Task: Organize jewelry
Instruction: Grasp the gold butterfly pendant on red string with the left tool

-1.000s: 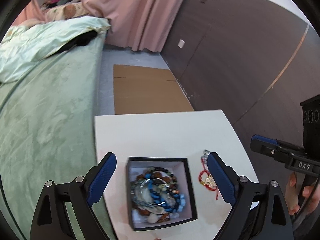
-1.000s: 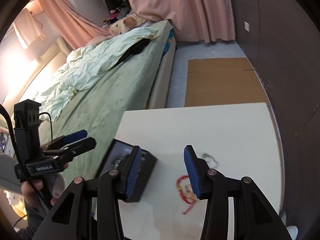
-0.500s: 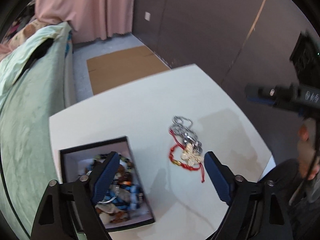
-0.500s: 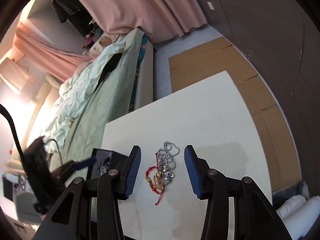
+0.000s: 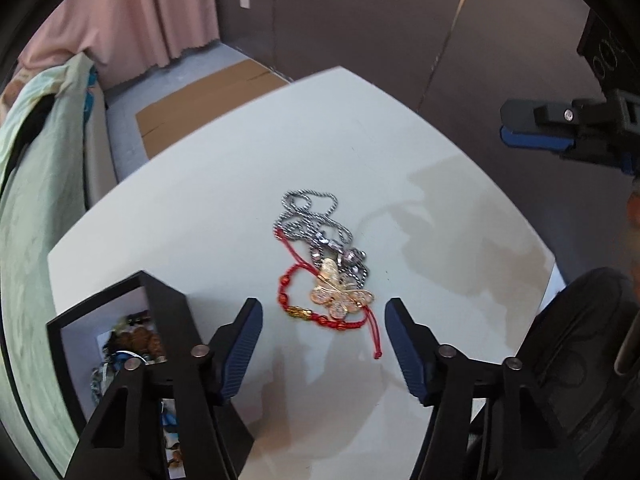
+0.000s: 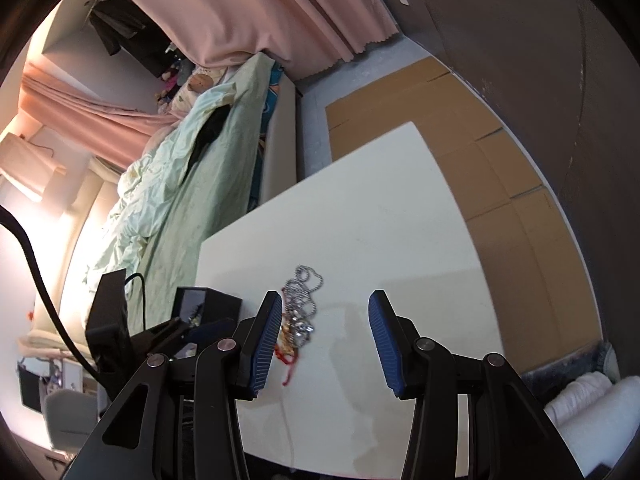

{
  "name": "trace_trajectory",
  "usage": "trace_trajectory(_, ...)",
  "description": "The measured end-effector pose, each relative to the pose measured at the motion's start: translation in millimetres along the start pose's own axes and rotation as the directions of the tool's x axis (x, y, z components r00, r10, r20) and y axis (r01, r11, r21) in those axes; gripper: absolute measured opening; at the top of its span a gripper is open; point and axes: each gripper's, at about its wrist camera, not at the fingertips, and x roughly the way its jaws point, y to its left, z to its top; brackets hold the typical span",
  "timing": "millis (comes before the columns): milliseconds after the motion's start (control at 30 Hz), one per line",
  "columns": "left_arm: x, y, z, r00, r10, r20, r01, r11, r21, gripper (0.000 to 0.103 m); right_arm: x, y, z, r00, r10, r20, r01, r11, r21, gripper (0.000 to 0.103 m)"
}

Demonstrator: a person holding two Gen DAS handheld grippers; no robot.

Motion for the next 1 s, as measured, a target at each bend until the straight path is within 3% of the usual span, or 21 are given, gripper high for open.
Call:
trace_trajectory(333, 25, -15, 13, 0.998, 0.007, -0.066, -0.003, 0.998, 0.058, 0.059, 12, -20, 0, 0.998, -0.028, -0.057, 0.03, 0.999, 0.04, 0.046)
trace_trajectory(600, 39, -21, 16, 0.995, 0.009, -0.101, -0.003, 0.998, 0.062, 0.058, 10, -29, 3, 0.999, -0.011, -0.048, 0.015, 0.997, 0.073, 0.046)
trace_trajectory(933, 38, -21, 12, 0.995, -0.005, -0.099, 0.016, 0.994, 0.109, 0.058, 10, -24, 4, 0.999, 0.001, -0.039, 0.002, 0.997, 0.074, 0.046)
trace_trajectory(1000, 38, -20, 11, 0.996, -0.002, -0.089, 0.013, 0.993, 0.119, 0.053, 10, -22, 4, 0.999, 0.002, -0.041, 0.001, 0.998, 0.068, 0.046)
